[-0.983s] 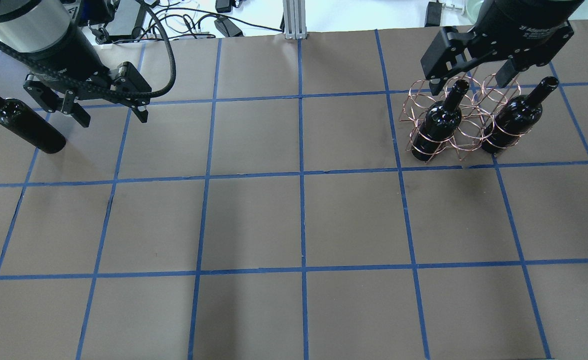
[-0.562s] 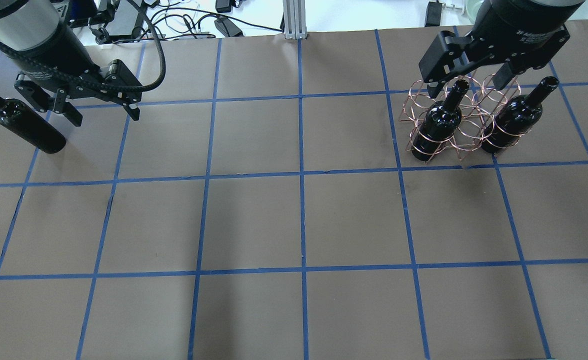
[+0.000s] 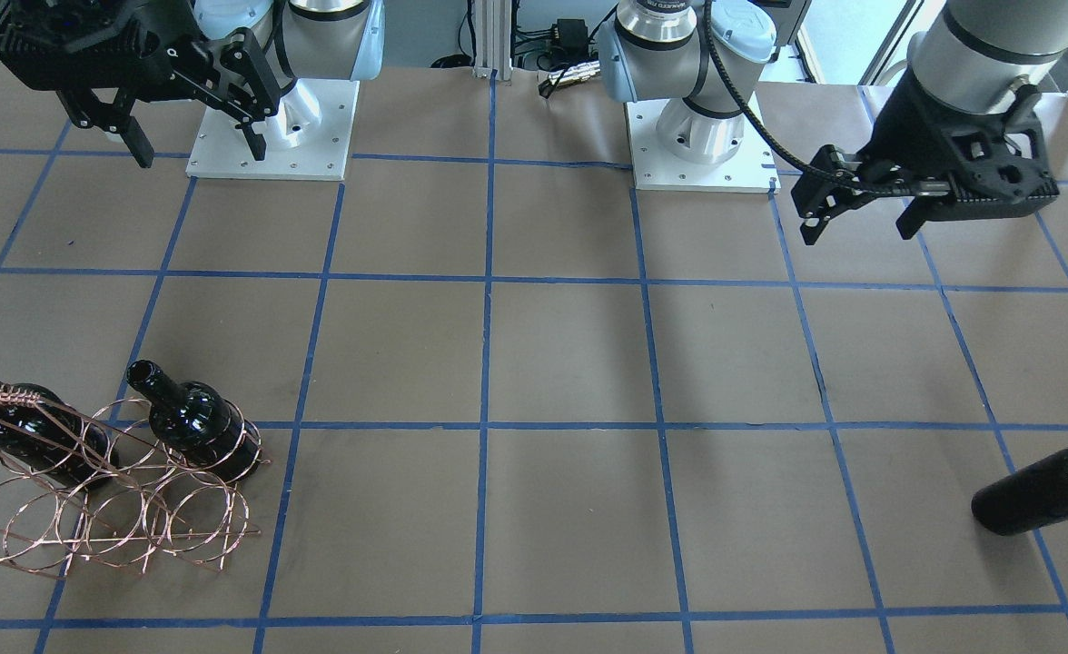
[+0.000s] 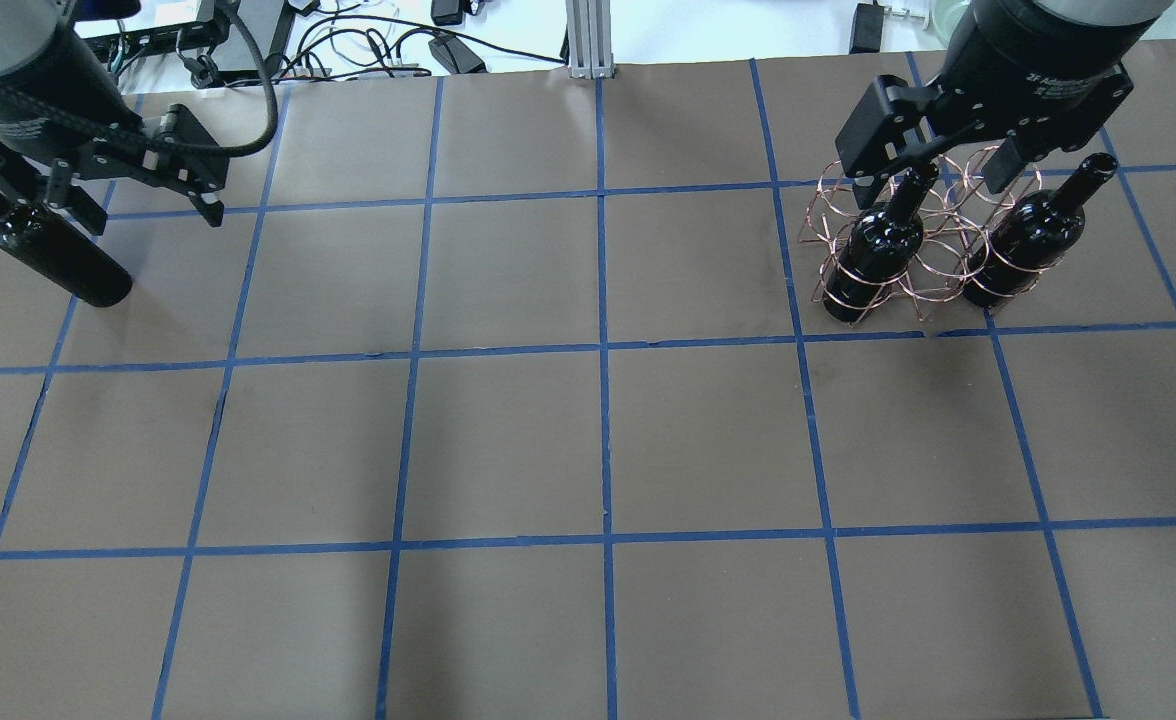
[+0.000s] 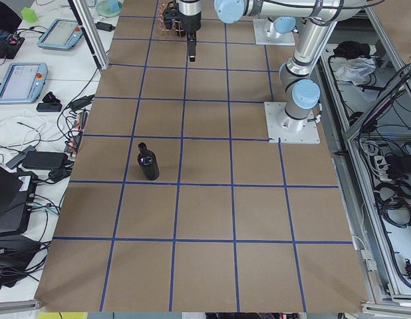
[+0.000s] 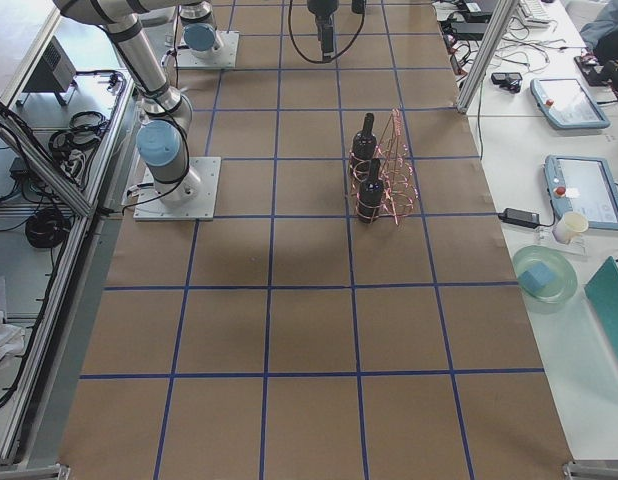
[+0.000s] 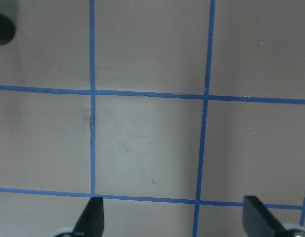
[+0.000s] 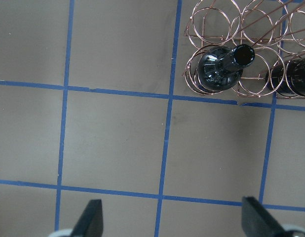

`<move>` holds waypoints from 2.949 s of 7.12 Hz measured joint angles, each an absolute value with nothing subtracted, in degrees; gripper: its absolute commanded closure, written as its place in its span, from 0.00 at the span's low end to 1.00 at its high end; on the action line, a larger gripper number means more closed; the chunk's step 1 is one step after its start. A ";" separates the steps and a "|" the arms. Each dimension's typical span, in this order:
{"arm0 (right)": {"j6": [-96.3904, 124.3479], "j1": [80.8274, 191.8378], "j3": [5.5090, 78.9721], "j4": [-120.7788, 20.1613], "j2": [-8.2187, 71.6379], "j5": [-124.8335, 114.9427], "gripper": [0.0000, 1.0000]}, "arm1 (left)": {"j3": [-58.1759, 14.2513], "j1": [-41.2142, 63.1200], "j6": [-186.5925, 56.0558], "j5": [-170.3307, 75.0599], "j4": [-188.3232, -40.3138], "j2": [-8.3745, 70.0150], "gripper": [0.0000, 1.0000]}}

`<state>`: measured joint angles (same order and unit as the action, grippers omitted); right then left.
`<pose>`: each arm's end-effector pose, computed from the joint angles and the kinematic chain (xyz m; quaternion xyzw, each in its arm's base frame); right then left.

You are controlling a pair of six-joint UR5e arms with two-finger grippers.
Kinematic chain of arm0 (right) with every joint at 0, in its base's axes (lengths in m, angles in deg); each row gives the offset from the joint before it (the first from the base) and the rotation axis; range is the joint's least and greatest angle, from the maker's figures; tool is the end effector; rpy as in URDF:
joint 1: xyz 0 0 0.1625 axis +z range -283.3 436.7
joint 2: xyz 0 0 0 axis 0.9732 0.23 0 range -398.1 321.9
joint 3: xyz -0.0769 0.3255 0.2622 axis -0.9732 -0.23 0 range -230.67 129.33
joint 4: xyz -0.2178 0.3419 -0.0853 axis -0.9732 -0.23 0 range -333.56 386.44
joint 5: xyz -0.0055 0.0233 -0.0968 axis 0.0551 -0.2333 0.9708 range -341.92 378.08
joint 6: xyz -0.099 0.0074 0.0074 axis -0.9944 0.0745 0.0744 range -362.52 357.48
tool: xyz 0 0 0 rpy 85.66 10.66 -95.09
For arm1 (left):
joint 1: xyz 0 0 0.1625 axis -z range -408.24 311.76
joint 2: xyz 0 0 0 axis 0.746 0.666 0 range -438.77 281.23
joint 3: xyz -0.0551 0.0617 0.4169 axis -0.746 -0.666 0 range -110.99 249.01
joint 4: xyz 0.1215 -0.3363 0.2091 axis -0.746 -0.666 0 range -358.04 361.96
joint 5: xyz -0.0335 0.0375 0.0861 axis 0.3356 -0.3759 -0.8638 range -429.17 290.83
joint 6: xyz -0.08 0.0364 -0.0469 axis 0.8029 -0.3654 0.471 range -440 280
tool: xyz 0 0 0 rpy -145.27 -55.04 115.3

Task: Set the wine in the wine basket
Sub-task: 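Move the left gripper toward the dark wine bottle lying on the table, then lower the left gripper over the bottle neck and close on it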

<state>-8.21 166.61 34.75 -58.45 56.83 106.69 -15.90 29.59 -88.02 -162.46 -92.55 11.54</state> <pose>0.1349 -0.4576 0.5592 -0.0492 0.9980 -0.0389 0.0101 -0.0208 -0.5092 0.5213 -0.0362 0.9989 0.0028 0.0286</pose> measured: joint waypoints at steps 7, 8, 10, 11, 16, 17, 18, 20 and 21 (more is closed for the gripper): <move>-7.89 166.67 34.76 -59.14 57.08 106.94 0.00 | -2.65 7.16 -115.14 -160.54 -82.88 27.33 0.01; -7.86 166.69 34.76 -59.26 57.07 106.73 0.00 | -1.89 6.76 -116.02 -160.43 -79.93 30.16 0.01; -7.81 166.70 34.76 -59.29 56.98 106.32 0.00 | -1.34 6.55 -116.33 -158.03 -75.02 34.36 0.01; -7.86 166.70 34.76 -59.24 56.99 106.46 0.00 | -1.27 6.53 -116.38 -157.24 -73.01 36.09 0.02; -8.21 166.77 34.57 -59.67 55.38 107.37 0.00 | -0.66 6.51 -116.36 -156.79 -71.08 40.54 0.27; -8.29 166.85 34.44 -60.61 54.75 108.00 0.00 | -0.68 6.51 -116.43 -156.84 -71.13 40.87 0.29; -8.17 166.91 34.38 -61.15 54.42 108.42 0.00 | -0.68 6.51 -116.46 -156.89 -71.15 41.12 0.36; -8.07 166.96 34.53 -61.54 54.23 108.74 0.00 | -0.69 6.51 -116.50 -157.08 -71.19 41.54 0.78; -8.06 166.96 34.66 -61.68 54.16 108.67 0.00 | -0.72 6.51 -116.50 -157.27 -71.33 41.60 1.00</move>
